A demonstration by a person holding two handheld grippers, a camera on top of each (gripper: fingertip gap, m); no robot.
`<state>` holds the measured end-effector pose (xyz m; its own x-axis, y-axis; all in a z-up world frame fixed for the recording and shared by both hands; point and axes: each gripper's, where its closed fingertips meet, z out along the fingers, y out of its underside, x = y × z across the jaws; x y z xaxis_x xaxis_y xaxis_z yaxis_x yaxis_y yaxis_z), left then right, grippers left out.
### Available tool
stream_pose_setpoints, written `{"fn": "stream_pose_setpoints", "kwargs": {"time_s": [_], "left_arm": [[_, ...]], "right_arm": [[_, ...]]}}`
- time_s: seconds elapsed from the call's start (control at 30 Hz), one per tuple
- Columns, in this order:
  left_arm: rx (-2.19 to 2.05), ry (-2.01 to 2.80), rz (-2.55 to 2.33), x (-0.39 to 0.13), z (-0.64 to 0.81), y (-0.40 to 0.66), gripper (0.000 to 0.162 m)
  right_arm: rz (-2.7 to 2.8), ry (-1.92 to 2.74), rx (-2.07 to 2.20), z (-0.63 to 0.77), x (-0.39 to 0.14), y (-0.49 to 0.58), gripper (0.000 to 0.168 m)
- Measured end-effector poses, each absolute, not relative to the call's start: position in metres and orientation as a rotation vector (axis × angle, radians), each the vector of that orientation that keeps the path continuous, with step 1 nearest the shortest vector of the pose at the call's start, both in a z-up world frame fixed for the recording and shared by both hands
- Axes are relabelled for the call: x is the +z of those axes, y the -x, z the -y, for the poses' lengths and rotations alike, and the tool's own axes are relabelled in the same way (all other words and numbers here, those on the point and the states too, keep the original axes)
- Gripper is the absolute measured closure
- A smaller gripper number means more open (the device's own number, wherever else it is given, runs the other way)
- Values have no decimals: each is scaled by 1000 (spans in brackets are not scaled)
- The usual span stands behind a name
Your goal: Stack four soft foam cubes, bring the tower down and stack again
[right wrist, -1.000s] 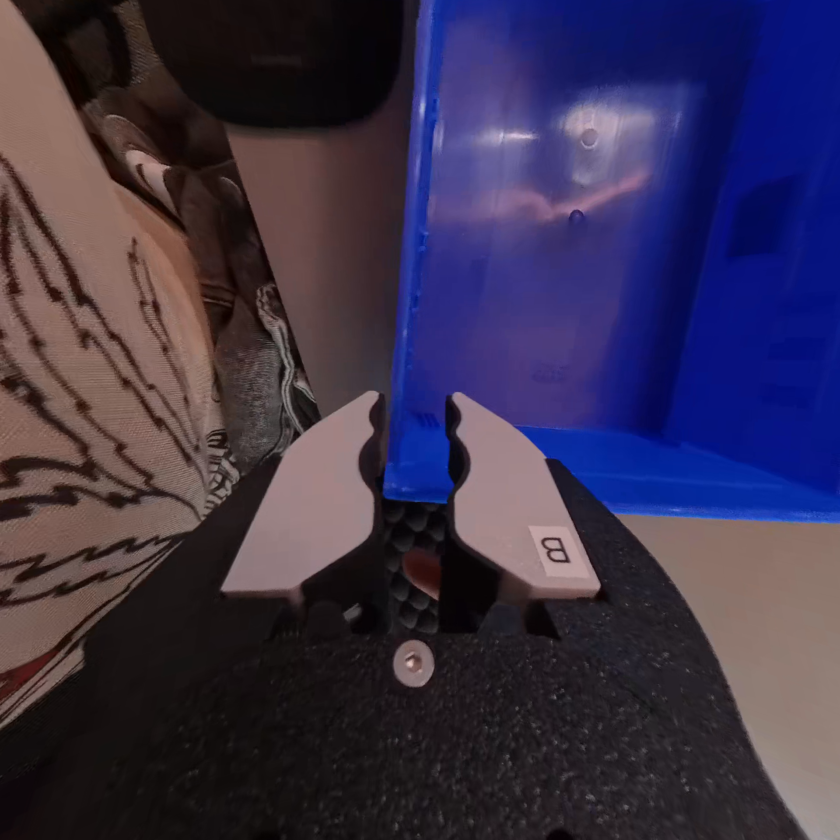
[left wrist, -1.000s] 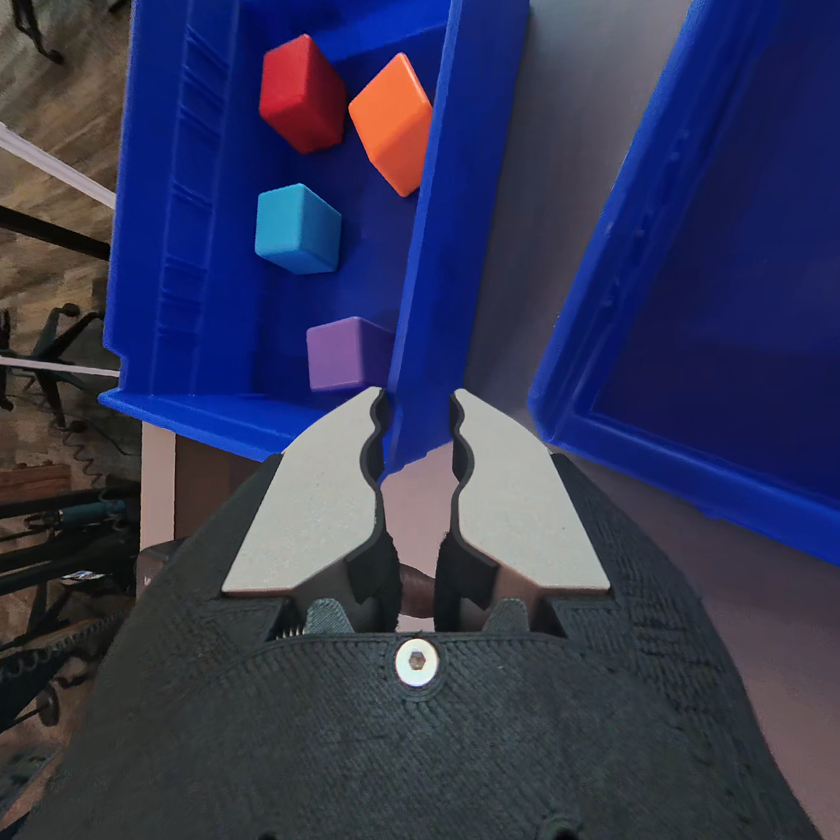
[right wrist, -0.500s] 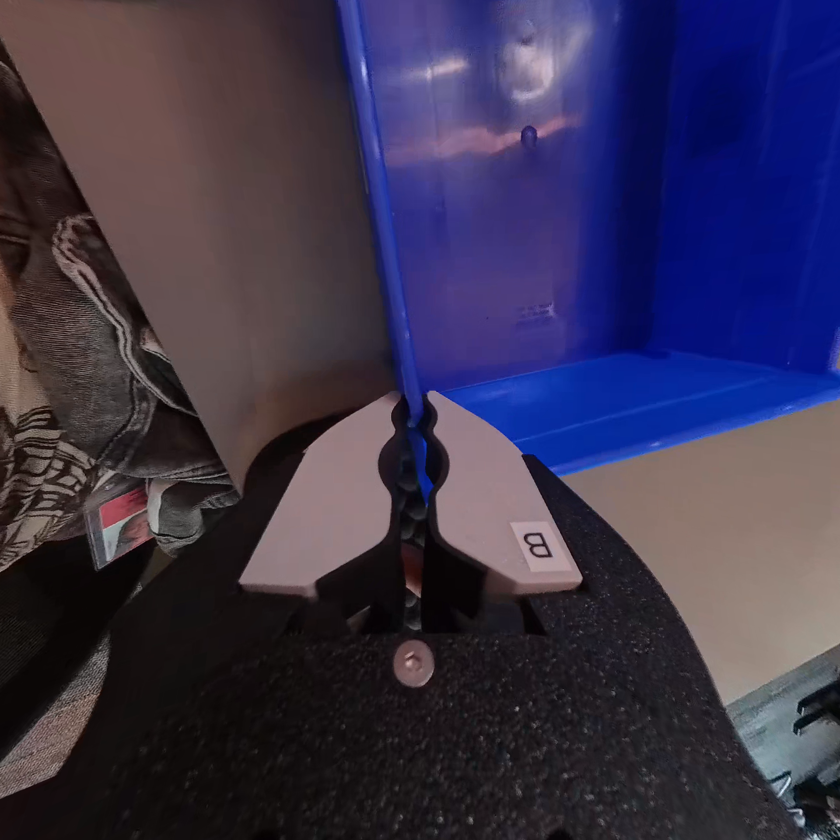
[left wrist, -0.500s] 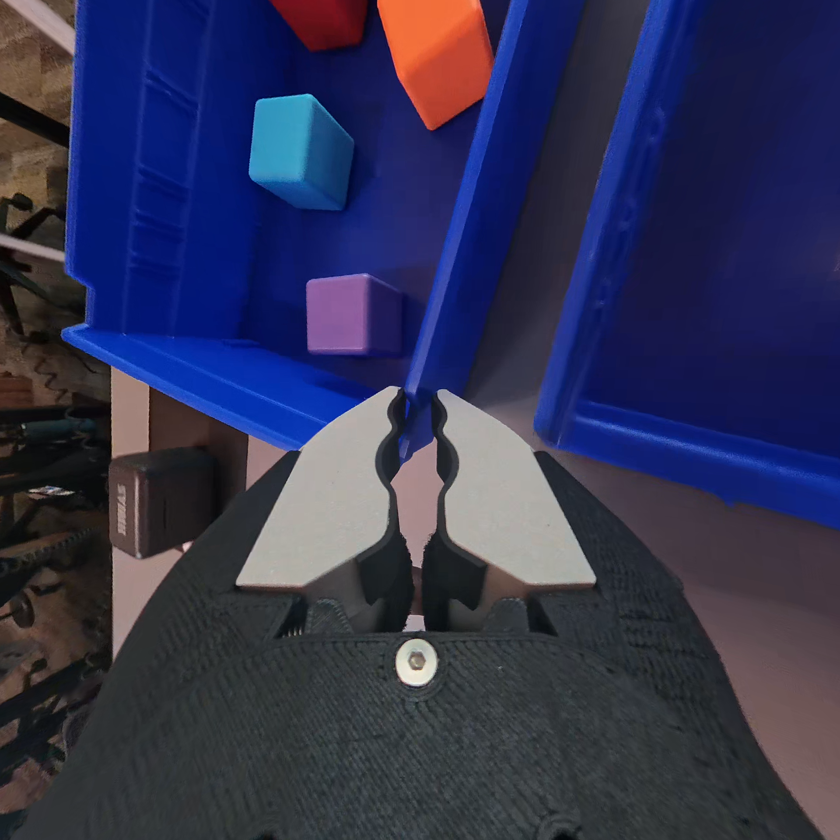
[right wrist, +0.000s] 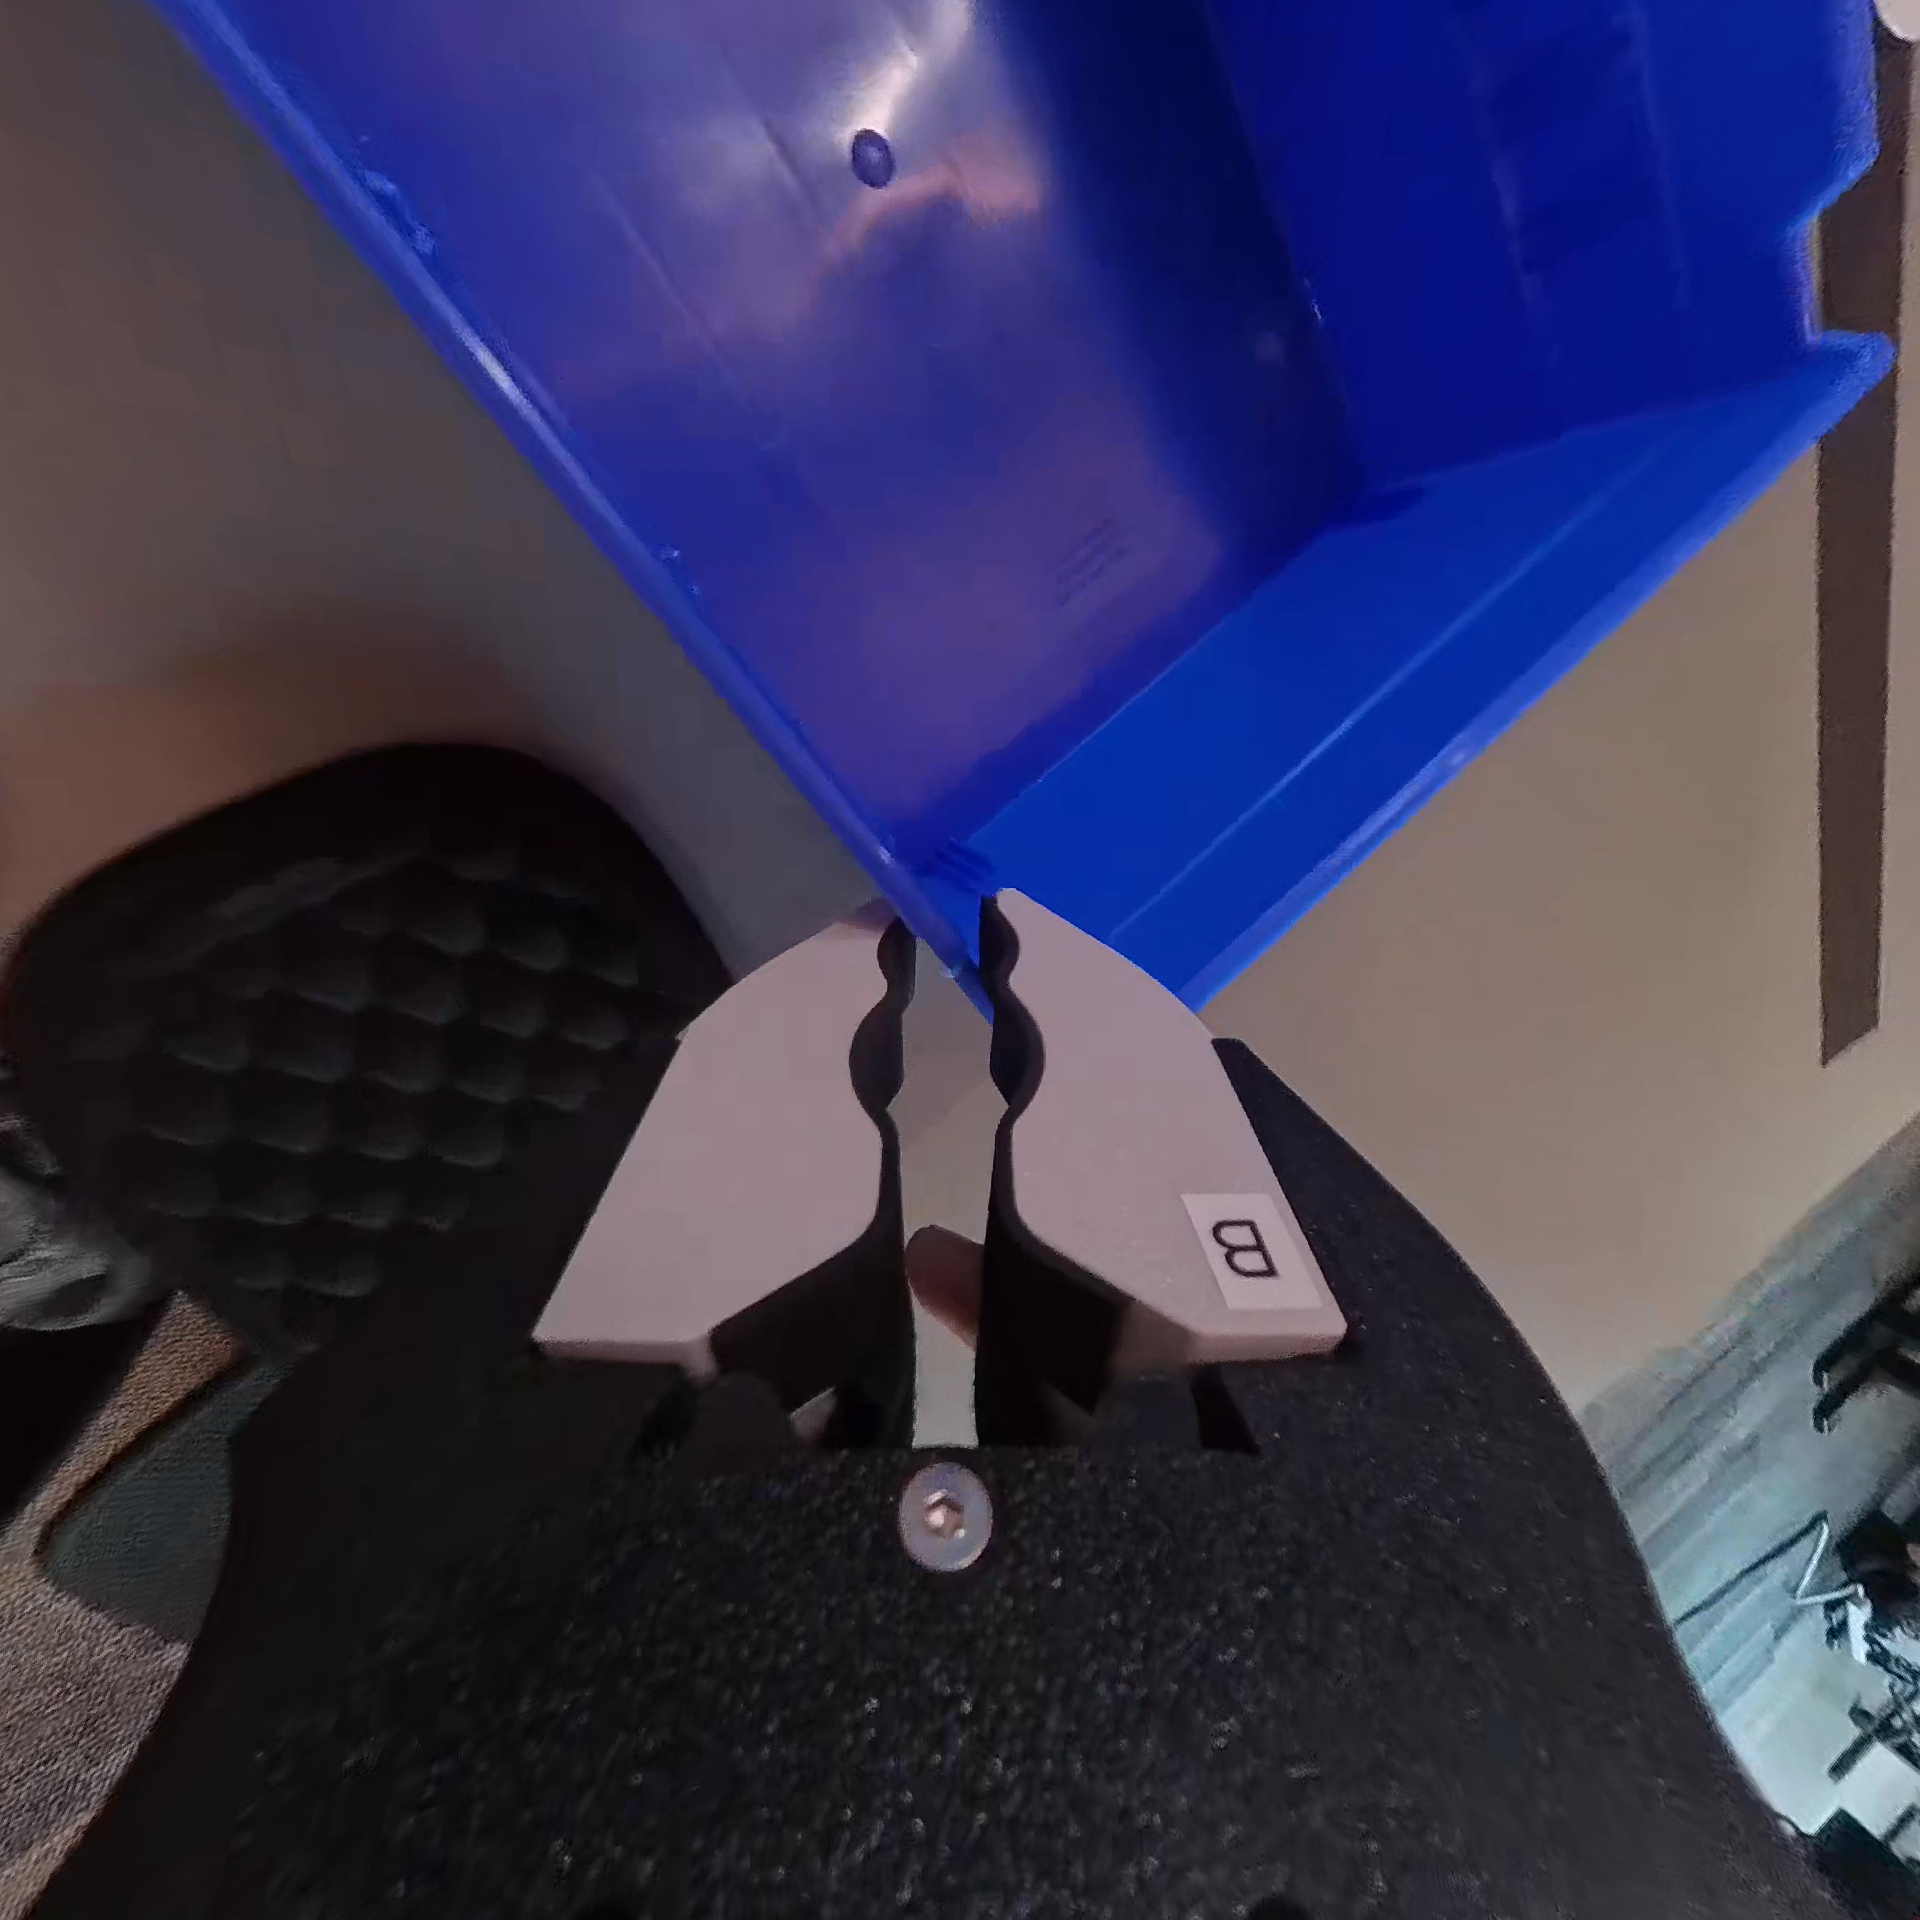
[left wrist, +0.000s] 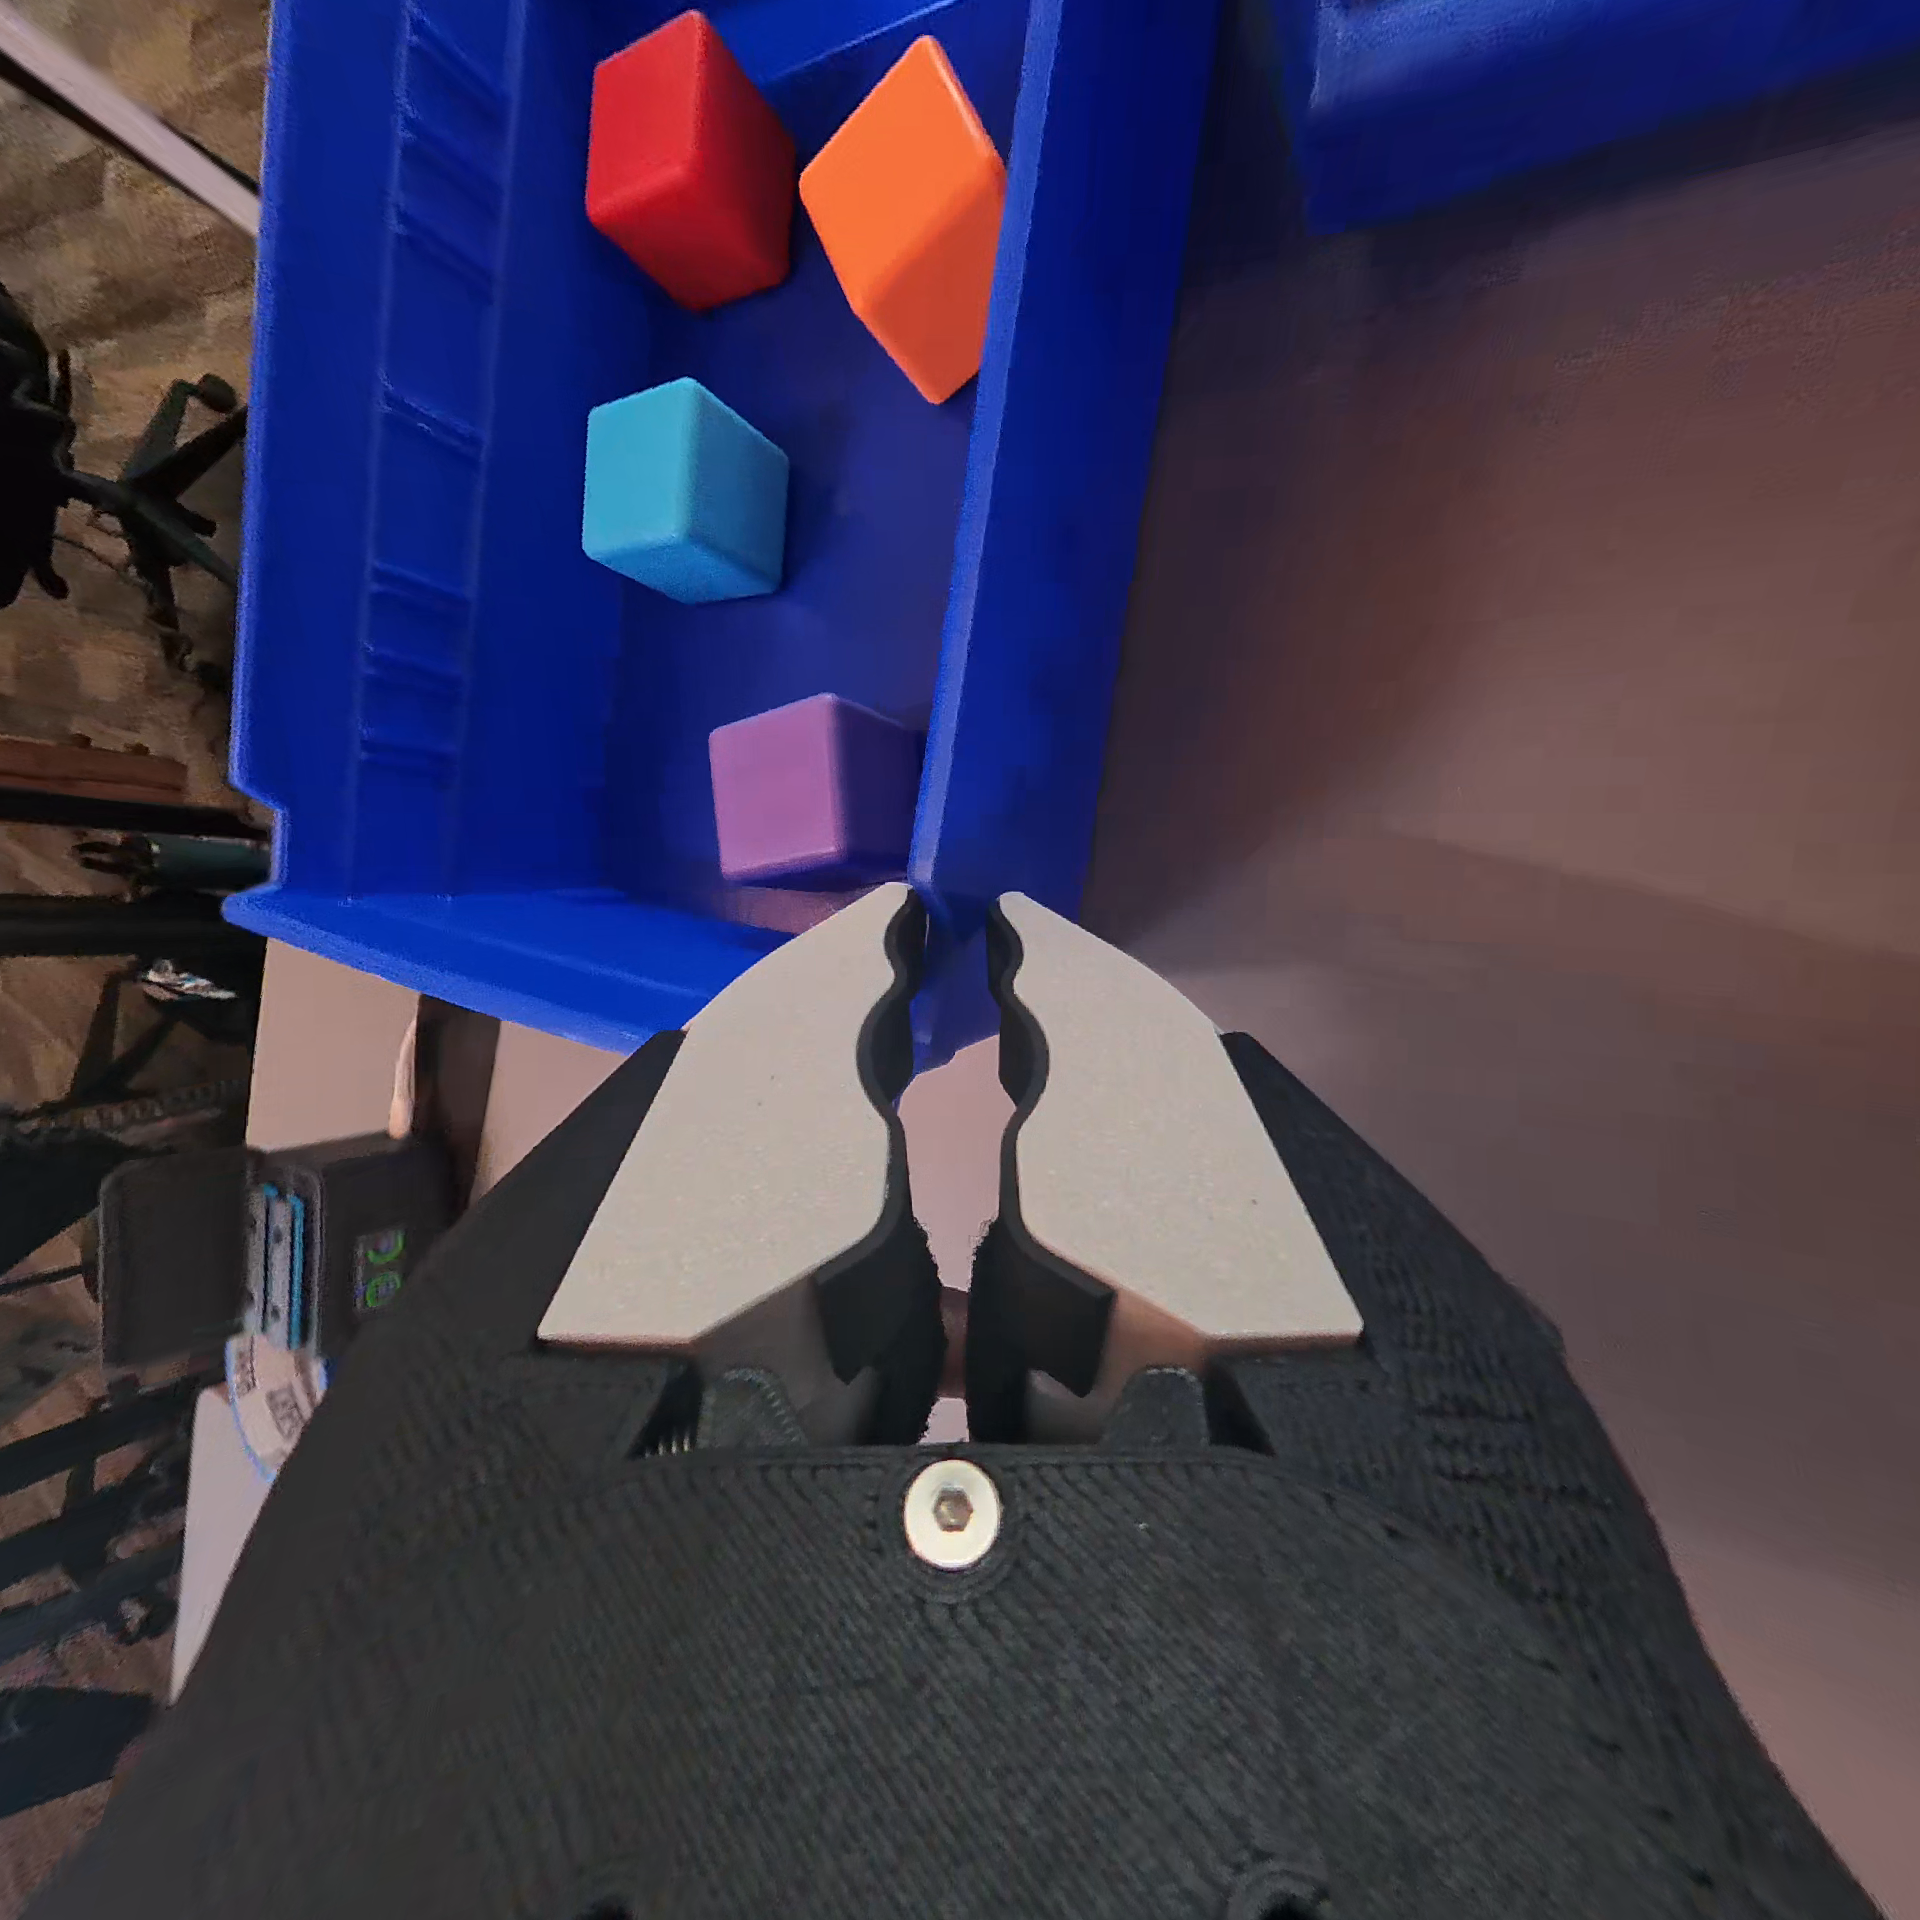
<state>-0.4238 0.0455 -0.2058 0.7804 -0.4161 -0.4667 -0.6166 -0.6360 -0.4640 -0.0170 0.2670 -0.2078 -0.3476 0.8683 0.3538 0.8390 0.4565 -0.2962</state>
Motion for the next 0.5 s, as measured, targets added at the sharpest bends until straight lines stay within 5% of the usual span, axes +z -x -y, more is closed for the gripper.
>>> {"fn": "stream_pose_setpoints", "kwargs": {"time_s": [0.03, 0.5], "left_arm": [[424, 2351, -756, -206, -36, 426, 151], [486, 2277, -626, -203, 62, 461, 147]], "right_arm": [[2233, 1433, 77, -277, -208, 14, 156], [2078, 1427, -280, -442, -202, -50, 150]]}}
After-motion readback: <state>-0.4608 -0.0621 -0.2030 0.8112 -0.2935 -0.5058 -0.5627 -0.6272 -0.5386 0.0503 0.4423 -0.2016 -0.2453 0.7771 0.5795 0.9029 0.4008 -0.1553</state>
